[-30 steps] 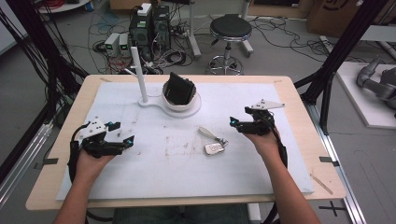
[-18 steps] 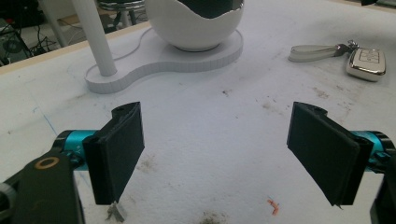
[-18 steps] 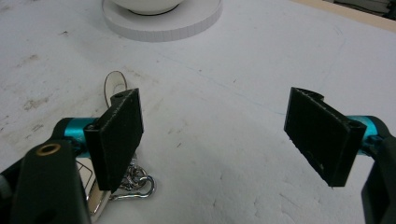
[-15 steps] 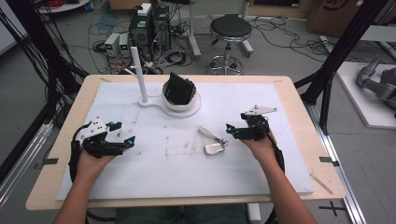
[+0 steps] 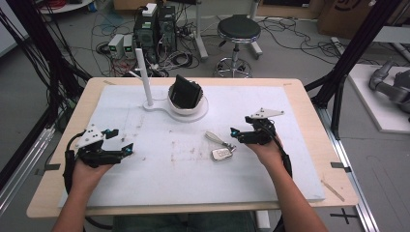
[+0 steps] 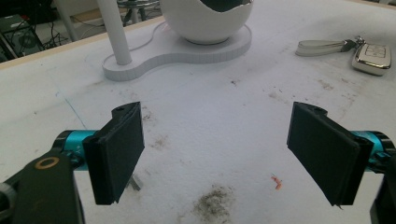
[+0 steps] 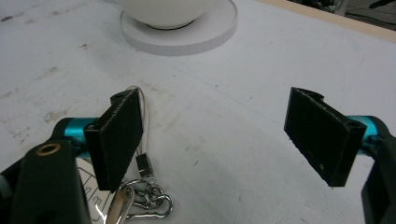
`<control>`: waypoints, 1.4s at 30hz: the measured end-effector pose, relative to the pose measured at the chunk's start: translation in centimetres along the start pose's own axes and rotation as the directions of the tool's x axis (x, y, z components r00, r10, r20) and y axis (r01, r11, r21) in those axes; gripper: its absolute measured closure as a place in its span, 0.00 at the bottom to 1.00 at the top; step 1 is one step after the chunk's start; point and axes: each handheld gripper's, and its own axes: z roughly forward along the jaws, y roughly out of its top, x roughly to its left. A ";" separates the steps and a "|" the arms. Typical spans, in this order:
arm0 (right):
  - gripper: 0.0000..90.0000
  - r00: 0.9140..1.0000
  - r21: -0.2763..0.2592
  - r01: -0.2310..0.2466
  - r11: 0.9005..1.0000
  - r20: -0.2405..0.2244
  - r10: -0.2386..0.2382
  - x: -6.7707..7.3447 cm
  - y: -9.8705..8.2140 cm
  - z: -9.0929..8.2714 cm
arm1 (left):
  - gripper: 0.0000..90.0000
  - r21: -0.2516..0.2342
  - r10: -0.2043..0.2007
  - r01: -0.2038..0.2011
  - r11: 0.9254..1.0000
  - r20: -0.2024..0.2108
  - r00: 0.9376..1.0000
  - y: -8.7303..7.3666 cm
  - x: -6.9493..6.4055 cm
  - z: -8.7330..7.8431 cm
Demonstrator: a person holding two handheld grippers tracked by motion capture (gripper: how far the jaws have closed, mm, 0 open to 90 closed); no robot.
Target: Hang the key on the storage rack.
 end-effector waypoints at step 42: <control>0.27 0.987 0.232 0.130 0.964 -0.125 -0.103 2.4 -1.3 4.9 | 0.21 0.020 -0.012 0.012 1.000 -0.002 1.000 -0.5 0.4 0.4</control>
